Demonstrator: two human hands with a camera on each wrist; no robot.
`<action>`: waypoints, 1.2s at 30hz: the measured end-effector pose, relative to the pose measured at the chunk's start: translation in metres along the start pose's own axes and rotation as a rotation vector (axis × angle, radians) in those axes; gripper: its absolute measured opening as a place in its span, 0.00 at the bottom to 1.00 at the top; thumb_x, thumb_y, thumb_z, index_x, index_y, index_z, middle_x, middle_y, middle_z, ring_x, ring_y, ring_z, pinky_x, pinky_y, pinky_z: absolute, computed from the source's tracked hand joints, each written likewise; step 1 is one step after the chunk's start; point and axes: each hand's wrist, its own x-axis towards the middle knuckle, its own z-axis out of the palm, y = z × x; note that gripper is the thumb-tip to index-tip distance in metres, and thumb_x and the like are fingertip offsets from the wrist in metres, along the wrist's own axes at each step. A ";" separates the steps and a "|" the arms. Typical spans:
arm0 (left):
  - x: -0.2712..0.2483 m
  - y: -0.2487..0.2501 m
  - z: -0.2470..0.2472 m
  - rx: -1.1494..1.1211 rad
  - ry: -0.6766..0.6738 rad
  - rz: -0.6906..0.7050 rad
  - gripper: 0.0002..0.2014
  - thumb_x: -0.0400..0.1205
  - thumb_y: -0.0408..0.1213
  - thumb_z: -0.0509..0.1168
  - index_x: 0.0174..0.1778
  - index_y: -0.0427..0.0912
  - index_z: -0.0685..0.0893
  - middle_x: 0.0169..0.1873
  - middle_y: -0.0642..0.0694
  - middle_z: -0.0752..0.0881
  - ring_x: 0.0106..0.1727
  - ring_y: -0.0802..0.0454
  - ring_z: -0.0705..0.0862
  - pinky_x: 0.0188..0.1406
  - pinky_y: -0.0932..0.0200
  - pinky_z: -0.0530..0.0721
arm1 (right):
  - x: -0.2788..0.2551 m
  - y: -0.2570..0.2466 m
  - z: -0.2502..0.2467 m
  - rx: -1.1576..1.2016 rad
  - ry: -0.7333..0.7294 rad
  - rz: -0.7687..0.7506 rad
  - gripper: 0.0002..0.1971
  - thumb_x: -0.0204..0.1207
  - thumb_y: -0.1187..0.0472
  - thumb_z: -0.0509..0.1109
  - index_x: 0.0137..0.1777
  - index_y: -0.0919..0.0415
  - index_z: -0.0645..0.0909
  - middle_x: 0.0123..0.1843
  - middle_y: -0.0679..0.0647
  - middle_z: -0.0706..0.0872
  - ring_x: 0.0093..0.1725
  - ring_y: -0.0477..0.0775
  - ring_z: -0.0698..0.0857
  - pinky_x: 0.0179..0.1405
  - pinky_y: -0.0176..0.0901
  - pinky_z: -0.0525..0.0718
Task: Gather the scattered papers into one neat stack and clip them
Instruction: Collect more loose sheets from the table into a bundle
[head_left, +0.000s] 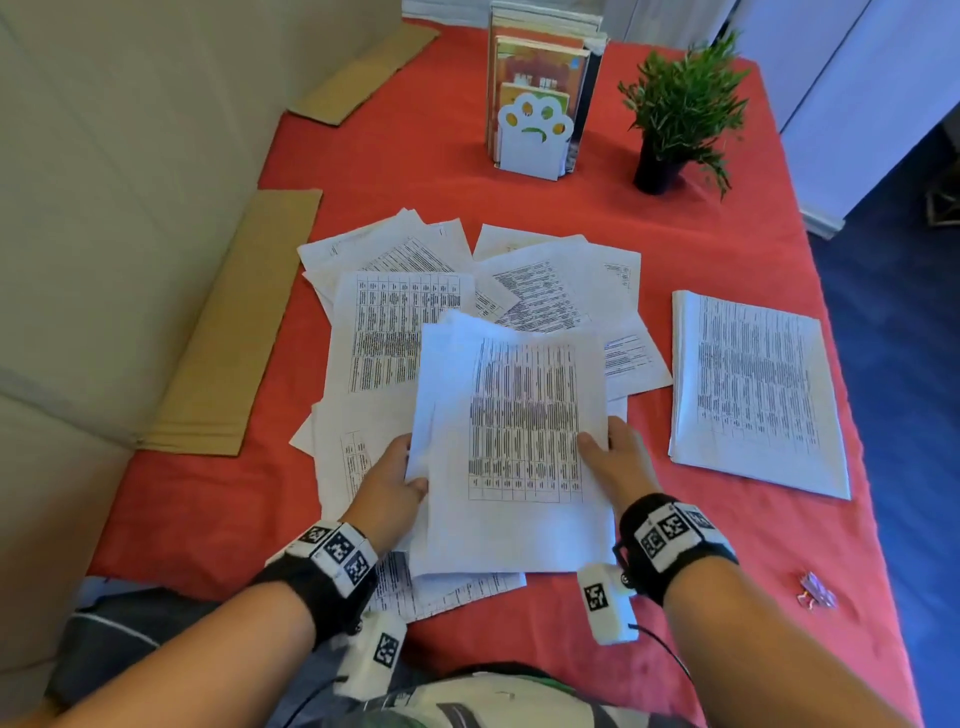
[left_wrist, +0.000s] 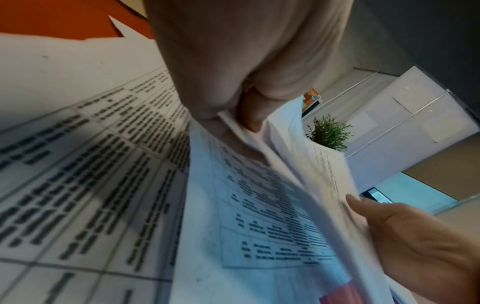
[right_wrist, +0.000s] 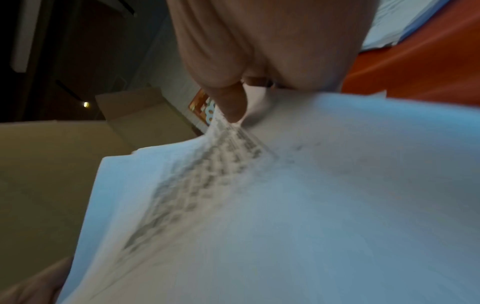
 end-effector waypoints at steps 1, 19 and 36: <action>0.001 0.001 0.001 -0.034 -0.035 0.016 0.20 0.82 0.30 0.61 0.64 0.59 0.74 0.60 0.53 0.84 0.61 0.51 0.83 0.64 0.46 0.82 | 0.000 0.000 -0.003 0.091 -0.013 -0.006 0.17 0.75 0.58 0.68 0.64 0.57 0.75 0.61 0.59 0.83 0.59 0.60 0.85 0.57 0.51 0.83; 0.059 0.036 -0.005 1.052 -0.017 -0.074 0.43 0.69 0.37 0.68 0.78 0.59 0.56 0.68 0.45 0.75 0.69 0.39 0.74 0.64 0.40 0.71 | -0.005 0.019 -0.037 0.143 -0.062 0.199 0.16 0.67 0.67 0.66 0.56 0.61 0.81 0.55 0.67 0.88 0.59 0.67 0.85 0.61 0.61 0.83; -0.018 -0.033 -0.037 0.387 0.346 -0.322 0.11 0.72 0.34 0.69 0.27 0.36 0.76 0.65 0.34 0.72 0.55 0.40 0.74 0.59 0.54 0.74 | -0.020 -0.017 0.024 0.018 -0.172 0.160 0.11 0.72 0.62 0.65 0.48 0.71 0.81 0.40 0.63 0.86 0.39 0.60 0.85 0.42 0.46 0.83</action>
